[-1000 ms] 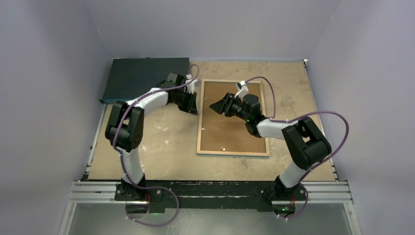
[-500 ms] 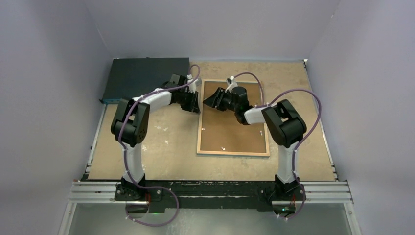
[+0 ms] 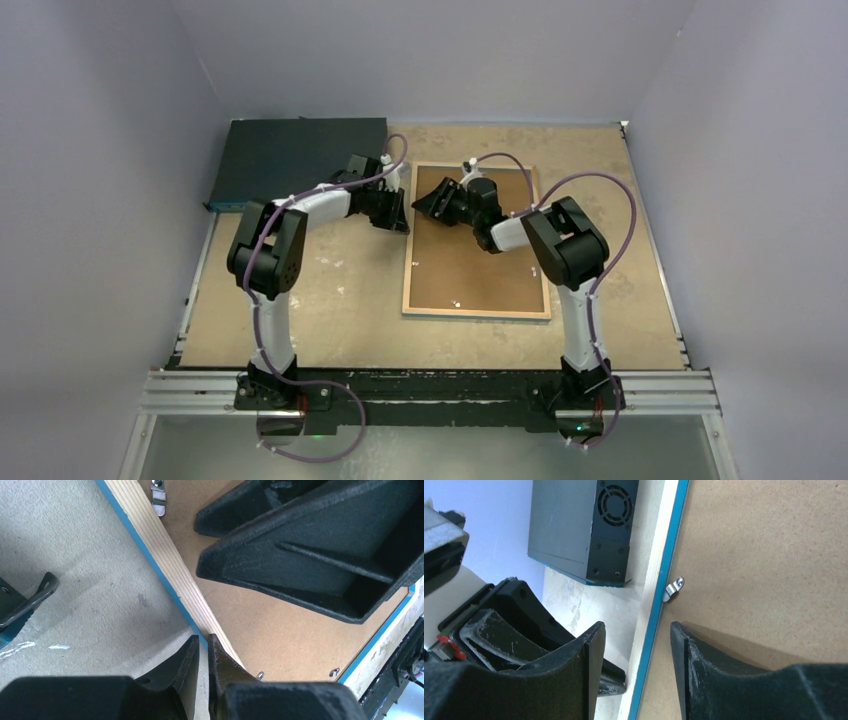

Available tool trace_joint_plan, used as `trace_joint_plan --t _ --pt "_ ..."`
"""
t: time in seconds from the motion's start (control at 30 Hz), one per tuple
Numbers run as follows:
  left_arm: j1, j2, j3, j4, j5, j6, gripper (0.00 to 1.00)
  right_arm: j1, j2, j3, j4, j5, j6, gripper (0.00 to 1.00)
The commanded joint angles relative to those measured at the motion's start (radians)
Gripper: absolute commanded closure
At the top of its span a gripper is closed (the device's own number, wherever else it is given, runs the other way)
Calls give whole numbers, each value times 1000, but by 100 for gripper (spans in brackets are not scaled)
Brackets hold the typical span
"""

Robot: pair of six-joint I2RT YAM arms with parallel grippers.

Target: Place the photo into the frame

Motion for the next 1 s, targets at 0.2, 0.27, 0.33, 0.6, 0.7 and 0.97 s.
trace_joint_plan --t 0.2,0.27,0.33,0.6,0.7,0.97 --pt "6 7 -18 39 8 0 91 16 20 91 -42 84 36 47" --pt "6 5 -18 40 8 1 91 18 24 97 -42 87 42 47" --pt "7 4 -19 39 8 1 91 20 27 103 -47 91 46 47" --pt "7 -2 -22 39 11 3 92 29 25 130 -120 112 45 48" --pt "7 -4 -23 38 14 4 92 29 11 118 -132 133 40 48" --pt "6 -13 -28 39 14 12 93 34 3 108 -151 142 35 47"
